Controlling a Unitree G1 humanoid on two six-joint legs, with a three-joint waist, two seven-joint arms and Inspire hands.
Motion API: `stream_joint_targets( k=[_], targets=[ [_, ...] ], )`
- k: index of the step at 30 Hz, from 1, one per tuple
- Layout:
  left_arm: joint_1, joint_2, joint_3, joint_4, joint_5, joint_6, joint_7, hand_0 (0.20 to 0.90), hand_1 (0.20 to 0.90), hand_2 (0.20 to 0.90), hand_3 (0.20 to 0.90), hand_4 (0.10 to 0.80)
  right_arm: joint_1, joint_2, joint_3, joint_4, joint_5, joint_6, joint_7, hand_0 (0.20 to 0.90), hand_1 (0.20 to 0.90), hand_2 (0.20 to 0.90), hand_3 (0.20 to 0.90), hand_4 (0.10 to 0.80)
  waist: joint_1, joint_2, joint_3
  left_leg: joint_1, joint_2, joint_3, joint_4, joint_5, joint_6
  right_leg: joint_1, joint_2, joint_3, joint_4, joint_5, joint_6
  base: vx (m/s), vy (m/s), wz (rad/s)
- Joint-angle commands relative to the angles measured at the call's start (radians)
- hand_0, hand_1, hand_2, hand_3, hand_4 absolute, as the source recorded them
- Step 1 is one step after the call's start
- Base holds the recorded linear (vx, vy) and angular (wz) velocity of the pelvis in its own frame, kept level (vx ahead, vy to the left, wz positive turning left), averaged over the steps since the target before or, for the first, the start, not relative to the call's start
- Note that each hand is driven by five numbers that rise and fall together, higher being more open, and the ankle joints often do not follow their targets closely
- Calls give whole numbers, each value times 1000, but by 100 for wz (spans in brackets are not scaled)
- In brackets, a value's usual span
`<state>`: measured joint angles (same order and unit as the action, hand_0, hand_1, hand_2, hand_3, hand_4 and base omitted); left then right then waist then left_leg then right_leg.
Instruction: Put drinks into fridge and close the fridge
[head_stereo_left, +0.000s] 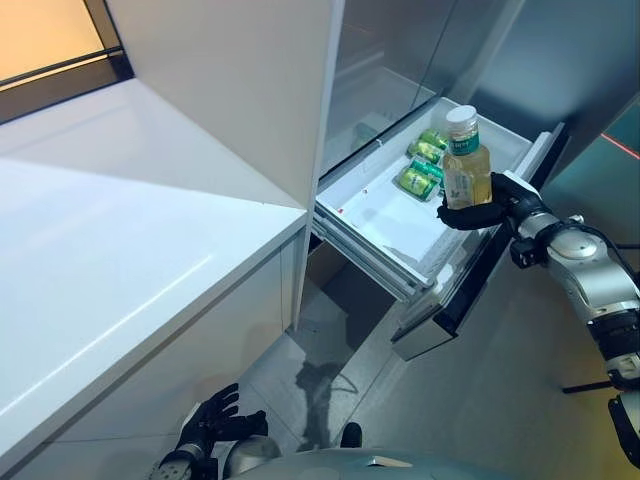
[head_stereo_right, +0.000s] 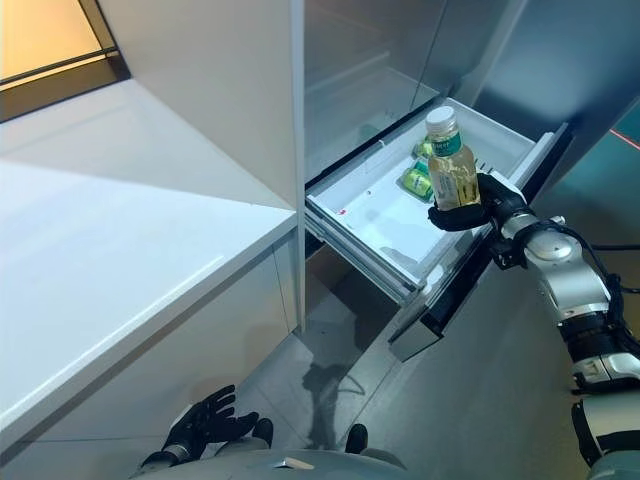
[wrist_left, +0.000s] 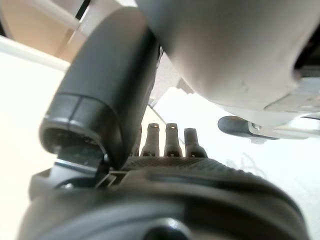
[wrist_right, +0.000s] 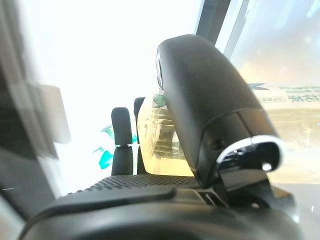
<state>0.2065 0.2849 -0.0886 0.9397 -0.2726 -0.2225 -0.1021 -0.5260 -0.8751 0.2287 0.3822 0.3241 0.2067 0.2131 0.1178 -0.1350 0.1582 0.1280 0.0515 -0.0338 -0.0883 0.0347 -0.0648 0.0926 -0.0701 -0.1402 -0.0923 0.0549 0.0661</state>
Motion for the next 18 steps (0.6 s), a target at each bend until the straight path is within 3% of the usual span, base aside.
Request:
stream_joint_targets(
  k=[1,9,18],
  targets=[
    [15,76,-14,53,46,-45,10,900,900,900,900,800,-297,-117,-13,7,-5,-97,-9,300,300,300,200,100,49,-56,-47,-31,-81,15,7,-45,80,18,76,-10,15,-9,-16,38,-38,5],
    [14,109,-25,-17,26,1,16,900,900,900,900,800,-404,-114,106,112,-104,-61,33,300,300,300,200,100,90,-72,-12,-52,-80,-11,14,-38,80,12,78,-33,17,-6,-19,18,-17,11],
    [-18,154,-25,-67,1,30,31,900,900,900,900,800,-473,-92,234,294,-162,80,88,300,300,300,200,100,140,-104,56,-101,-75,-49,24,-25,81,-21,84,-49,32,5,-20,-22,-49,10]
  ],
)
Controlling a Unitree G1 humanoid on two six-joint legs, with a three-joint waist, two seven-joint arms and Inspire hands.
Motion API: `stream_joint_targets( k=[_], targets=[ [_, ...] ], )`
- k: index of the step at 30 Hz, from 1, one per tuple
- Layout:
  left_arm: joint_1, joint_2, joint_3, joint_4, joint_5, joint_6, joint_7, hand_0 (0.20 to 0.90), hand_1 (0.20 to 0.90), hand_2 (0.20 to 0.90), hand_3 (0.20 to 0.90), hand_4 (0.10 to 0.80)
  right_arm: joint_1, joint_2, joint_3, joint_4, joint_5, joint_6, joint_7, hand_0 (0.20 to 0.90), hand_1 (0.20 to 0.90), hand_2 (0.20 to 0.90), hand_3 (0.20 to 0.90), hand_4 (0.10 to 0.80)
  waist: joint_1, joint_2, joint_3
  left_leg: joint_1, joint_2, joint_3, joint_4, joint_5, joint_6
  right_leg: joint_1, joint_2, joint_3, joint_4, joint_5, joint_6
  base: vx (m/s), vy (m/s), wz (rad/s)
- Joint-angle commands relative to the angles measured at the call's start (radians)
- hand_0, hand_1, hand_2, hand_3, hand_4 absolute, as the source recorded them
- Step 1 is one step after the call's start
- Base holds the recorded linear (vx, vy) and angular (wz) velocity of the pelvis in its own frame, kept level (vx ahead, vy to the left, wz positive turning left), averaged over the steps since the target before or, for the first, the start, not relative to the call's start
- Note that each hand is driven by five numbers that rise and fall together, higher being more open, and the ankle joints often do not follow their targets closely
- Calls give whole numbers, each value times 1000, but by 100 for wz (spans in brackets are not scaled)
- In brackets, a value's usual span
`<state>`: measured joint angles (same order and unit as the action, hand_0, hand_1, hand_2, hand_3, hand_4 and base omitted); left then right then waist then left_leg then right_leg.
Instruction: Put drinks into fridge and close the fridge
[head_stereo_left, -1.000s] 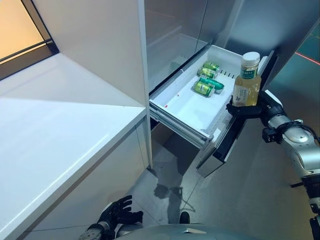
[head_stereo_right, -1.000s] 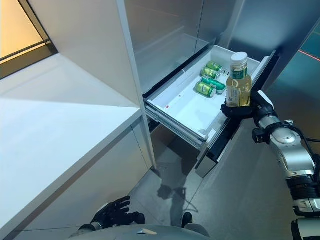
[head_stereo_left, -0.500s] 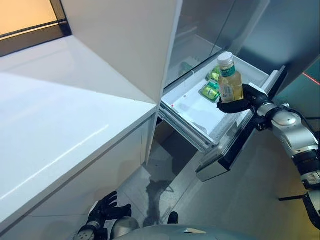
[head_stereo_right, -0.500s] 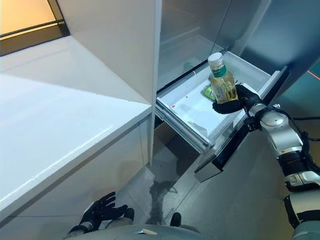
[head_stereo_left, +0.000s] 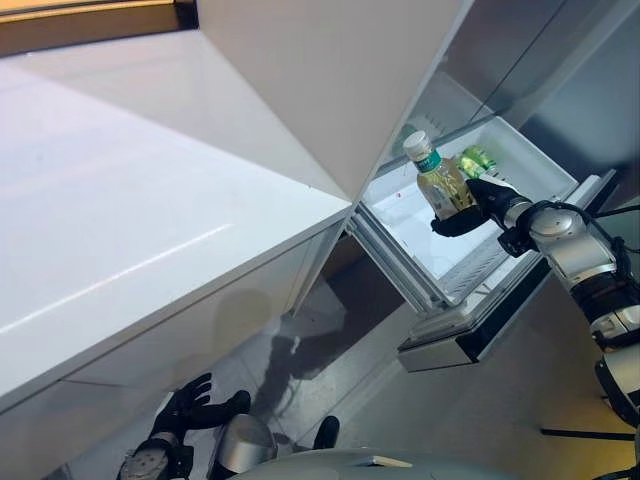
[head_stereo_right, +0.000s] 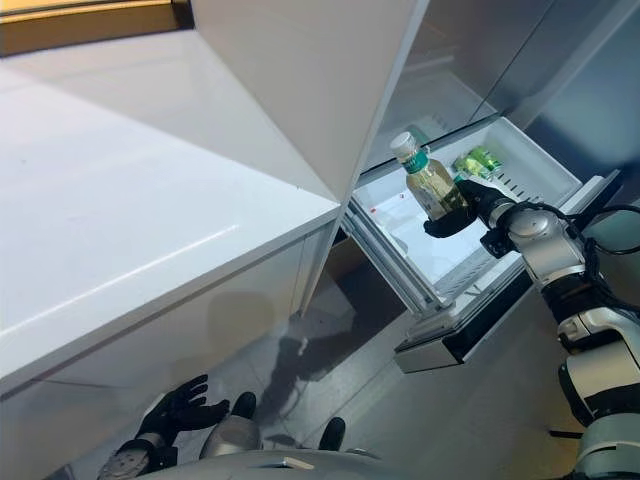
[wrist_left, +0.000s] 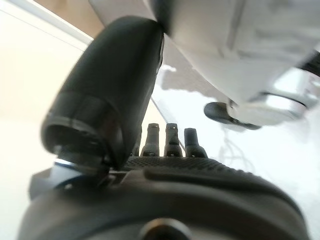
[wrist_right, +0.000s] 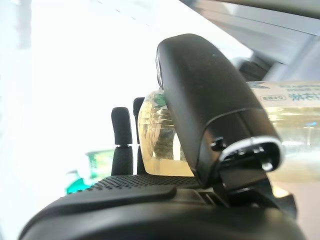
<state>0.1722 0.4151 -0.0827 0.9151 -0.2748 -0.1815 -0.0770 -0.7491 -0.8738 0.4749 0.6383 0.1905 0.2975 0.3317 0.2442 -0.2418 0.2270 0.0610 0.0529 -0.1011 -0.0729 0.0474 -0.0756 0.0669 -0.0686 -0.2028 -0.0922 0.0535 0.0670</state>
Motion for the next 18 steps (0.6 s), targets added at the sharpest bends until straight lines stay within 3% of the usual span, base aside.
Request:
stream_joint_targets(
  k=[1,8,18],
  targets=[
    [13,28,-34,-47,-3,-11,10,900,900,900,900,800,-259,-93,0,66,-35,2,-16,300,300,300,200,100,18,1,-6,-39,-77,15,9,-37,92,1,83,11,33,7,-21,-46,-42,8],
    [-11,47,-54,-77,-31,4,30,900,900,900,900,800,-302,-72,29,232,-91,41,47,300,300,300,200,100,40,-4,28,-66,-75,4,7,-27,90,-16,84,-2,29,13,-22,-56,-22,7],
    [-14,55,-77,-103,-38,32,41,900,900,900,900,800,-326,-23,22,444,-172,26,117,300,300,300,200,100,70,2,39,-68,-74,-5,7,-18,84,-9,81,-25,27,14,-23,4,-1,1]
  ],
)
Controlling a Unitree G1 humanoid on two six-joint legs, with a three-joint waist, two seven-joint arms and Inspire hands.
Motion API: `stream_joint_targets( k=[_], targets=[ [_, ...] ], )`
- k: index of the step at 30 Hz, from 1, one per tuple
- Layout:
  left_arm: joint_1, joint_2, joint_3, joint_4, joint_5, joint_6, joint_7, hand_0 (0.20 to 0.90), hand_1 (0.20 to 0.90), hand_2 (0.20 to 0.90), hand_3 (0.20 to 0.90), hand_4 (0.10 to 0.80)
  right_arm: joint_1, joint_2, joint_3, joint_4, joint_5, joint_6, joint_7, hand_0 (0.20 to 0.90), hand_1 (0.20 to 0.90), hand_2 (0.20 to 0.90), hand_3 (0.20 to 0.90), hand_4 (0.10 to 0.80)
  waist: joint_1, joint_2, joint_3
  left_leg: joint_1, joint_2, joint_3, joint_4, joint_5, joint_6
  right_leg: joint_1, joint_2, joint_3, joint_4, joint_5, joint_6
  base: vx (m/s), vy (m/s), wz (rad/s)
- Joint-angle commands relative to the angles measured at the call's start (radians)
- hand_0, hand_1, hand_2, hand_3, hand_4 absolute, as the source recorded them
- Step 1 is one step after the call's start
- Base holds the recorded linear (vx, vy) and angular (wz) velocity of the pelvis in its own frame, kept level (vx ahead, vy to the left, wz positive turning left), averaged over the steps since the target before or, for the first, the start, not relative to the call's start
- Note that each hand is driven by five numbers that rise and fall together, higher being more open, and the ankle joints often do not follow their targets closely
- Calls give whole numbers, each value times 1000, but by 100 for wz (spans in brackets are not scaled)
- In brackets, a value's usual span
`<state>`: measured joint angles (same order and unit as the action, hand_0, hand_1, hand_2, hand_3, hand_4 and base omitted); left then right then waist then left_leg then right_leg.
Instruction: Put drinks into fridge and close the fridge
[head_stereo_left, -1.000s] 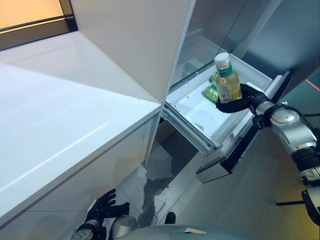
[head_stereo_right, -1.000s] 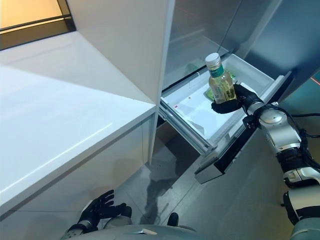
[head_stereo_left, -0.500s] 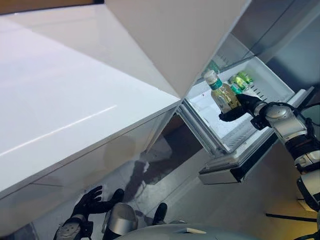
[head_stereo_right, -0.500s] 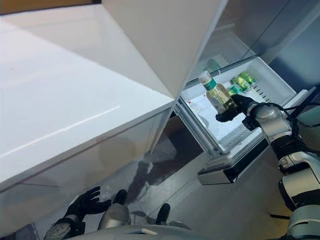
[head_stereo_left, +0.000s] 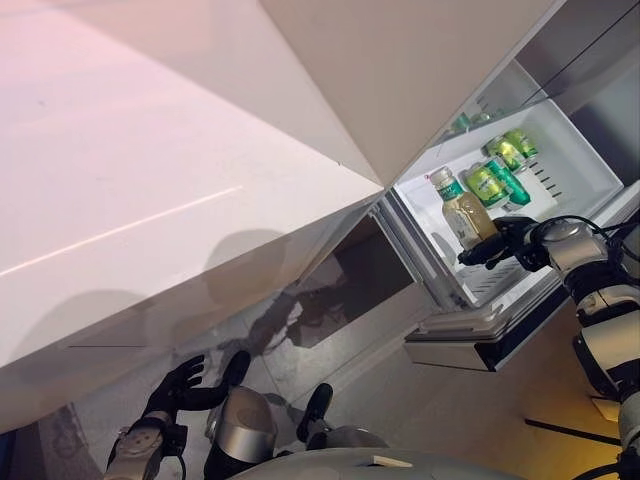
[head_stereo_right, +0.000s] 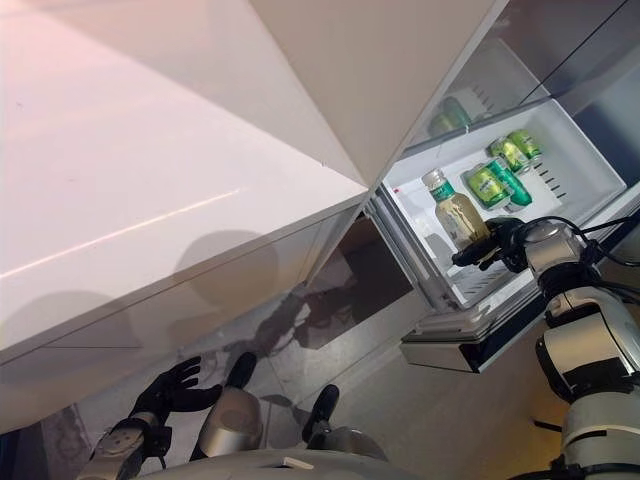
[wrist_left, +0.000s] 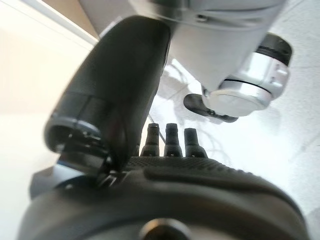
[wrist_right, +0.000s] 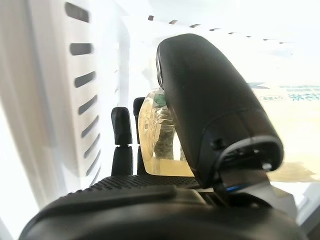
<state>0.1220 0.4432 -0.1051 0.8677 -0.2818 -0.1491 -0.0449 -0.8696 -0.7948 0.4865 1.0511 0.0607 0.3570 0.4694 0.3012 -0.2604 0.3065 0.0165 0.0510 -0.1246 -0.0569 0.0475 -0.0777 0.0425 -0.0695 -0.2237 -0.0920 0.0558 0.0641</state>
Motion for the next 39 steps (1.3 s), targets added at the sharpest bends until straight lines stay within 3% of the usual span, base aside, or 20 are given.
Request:
stream_joint_targets(
  k=[1,19,24,31,34,36,38,39],
  targets=[
    [38,28,-52,-56,-29,4,10,900,900,900,900,800,-206,-97,10,45,-55,-32,-9,300,300,300,200,100,16,21,-41,-22,-72,18,-10,-18,85,16,81,-6,27,12,-20,35,-8,2],
    [35,41,-49,-39,-5,13,34,900,900,900,900,800,-213,-26,21,151,-152,-28,38,300,300,300,200,100,54,39,-26,-37,-80,-10,-4,-9,83,14,72,-18,28,13,-18,28,-2,2],
    [33,44,-54,-51,-19,21,31,900,900,900,900,800,-212,-3,13,160,-146,35,32,300,300,300,200,100,61,47,-13,-50,-83,-18,-2,-4,83,3,69,-19,31,17,-17,9,10,6],
    [26,45,-55,-51,-30,16,33,900,900,900,900,800,-213,4,1,187,-132,51,34,300,300,300,200,100,69,52,-1,-64,-87,-26,-4,0,83,-7,64,-28,26,21,-14,-10,0,3],
    [33,54,-57,-131,-39,99,46,900,900,900,900,800,-207,20,-5,183,-150,77,37,314,314,314,216,116,68,58,-10,-60,-89,-30,-6,2,80,-5,61,-29,25,21,-12,45,53,2],
    [14,65,-48,-150,-41,161,44,900,900,900,900,800,-222,20,-21,202,-202,90,86,547,547,547,488,388,65,59,-29,-51,-88,-29,-6,-2,81,-1,58,-33,25,18,-14,99,33,2],
    [-10,74,-39,-157,-50,208,38,900,900,900,900,800,-235,4,-21,214,-230,79,115,618,618,618,571,471,57,62,-40,-46,-86,-25,-7,-3,82,-2,56,-32,28,17,-14,41,45,2],
    [-20,76,-38,-157,-54,221,37,900,900,900,900,800,-237,-1,-21,217,-234,75,126,848,848,848,840,740,53,64,-42,-46,-85,-23,-7,-3,82,-3,56,-31,28,18,-14,9,33,1]
  ],
)
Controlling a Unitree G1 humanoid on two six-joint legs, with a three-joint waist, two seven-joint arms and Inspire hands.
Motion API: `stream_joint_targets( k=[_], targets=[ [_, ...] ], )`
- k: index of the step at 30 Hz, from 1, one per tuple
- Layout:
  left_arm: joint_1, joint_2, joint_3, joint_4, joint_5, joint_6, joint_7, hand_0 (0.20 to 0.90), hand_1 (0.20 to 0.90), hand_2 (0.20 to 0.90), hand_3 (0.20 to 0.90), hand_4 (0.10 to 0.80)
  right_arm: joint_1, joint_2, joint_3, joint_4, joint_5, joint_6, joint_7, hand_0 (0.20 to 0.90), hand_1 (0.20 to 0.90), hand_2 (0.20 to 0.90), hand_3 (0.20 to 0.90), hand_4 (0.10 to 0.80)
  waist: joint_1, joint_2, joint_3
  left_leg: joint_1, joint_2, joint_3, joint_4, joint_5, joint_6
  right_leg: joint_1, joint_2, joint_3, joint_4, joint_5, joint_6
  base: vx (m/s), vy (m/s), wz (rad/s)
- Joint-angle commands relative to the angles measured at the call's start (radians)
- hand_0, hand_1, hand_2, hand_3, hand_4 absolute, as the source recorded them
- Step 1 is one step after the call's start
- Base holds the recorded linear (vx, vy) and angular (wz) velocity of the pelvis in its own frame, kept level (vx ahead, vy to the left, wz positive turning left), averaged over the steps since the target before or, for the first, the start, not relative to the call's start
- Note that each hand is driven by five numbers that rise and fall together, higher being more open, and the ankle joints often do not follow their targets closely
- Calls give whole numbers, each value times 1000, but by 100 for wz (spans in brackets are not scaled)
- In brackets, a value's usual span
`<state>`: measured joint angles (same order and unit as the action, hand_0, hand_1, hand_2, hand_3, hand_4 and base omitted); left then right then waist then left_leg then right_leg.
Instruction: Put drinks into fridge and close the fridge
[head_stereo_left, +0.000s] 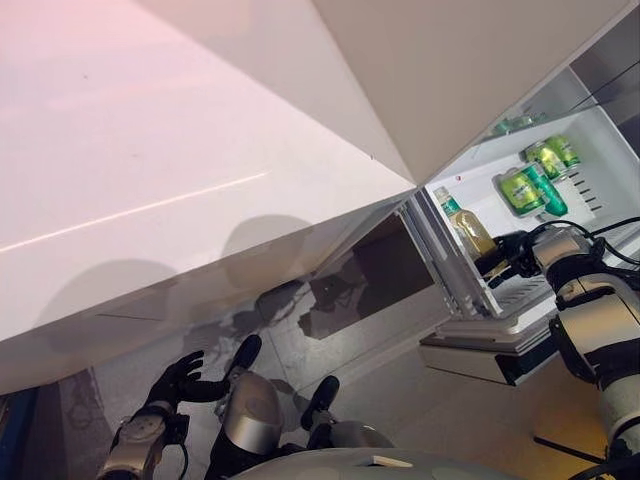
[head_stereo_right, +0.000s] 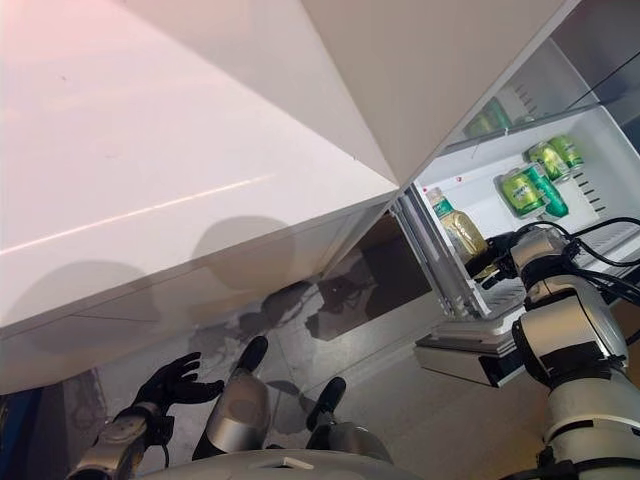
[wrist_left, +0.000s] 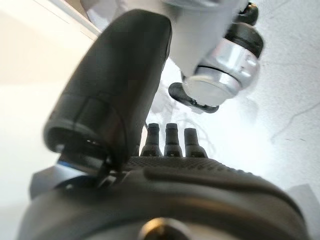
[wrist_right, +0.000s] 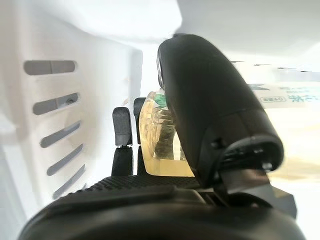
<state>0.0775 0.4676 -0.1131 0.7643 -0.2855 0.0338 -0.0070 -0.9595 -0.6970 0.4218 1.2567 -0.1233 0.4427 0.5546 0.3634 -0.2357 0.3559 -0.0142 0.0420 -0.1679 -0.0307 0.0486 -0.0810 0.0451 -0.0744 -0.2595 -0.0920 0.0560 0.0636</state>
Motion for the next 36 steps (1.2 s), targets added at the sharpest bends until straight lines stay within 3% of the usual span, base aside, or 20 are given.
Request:
stream_joint_targets(
  k=[1,3,4,8,9,10,21,32,36],
  targets=[
    [18,54,-30,-54,-55,46,0,900,900,900,900,800,-148,-100,45,12,-51,-11,44,865,865,865,859,759,-11,40,-92,-15,-76,22,-34,-4,86,-7,61,6,28,18,-14,-12,35,1],
    [-8,62,-25,-49,-71,69,-4,900,900,900,900,800,-149,-105,51,9,-47,-14,34,862,862,862,856,756,-18,45,-90,-16,-76,28,-32,-4,87,-9,59,11,29,21,-13,-17,15,0],
    [-26,68,-24,-40,-81,76,-5,900,900,900,900,800,-148,-106,55,4,-41,-15,32,900,900,900,900,800,-23,48,-85,-17,-75,31,-31,-4,88,-12,57,12,30,22,-12,-32,13,0],
    [-57,74,-21,-21,-91,80,-11,900,900,900,900,800,-144,-106,64,-4,-20,-16,13,900,900,900,900,800,-30,53,-75,-19,-74,39,-26,-4,89,-14,53,15,33,24,-10,-26,6,0],
    [-65,75,-24,-17,-96,81,-9,900,900,900,900,800,-147,-106,67,-4,-16,-15,5,865,865,865,859,759,-32,55,-74,-20,-74,41,-26,-5,89,-15,53,16,34,24,-10,0,0,0],
    [-74,75,-23,-11,-97,84,-12,900,900,900,900,800,-149,-105,69,-7,-12,-14,3,900,900,900,900,800,-34,56,-71,-20,-74,42,-24,-5,89,-16,51,16,35,24,-10,0,0,0],
    [-114,67,-24,37,-94,86,-16,900,900,900,900,800,-149,-118,67,-14,39,-17,-47,900,900,900,900,800,-48,57,-73,-9,-71,56,-20,-11,89,-9,48,19,39,23,-7,0,0,0],
    [-117,40,-29,115,-99,89,-34,900,900,900,900,800,-138,-176,-15,-93,264,-99,-335,900,900,900,900,800,-93,78,-121,29,-73,79,-27,-24,91,10,42,30,42,13,-4,19,49,-1],
    [-102,18,-29,154,-107,67,-48,900,900,900,900,800,-96,-217,-68,-239,348,-189,-462,900,900,900,900,800,-131,97,-151,48,-76,95,-29,-32,93,17,38,43,46,6,-4,10,88,-8]
  ],
)
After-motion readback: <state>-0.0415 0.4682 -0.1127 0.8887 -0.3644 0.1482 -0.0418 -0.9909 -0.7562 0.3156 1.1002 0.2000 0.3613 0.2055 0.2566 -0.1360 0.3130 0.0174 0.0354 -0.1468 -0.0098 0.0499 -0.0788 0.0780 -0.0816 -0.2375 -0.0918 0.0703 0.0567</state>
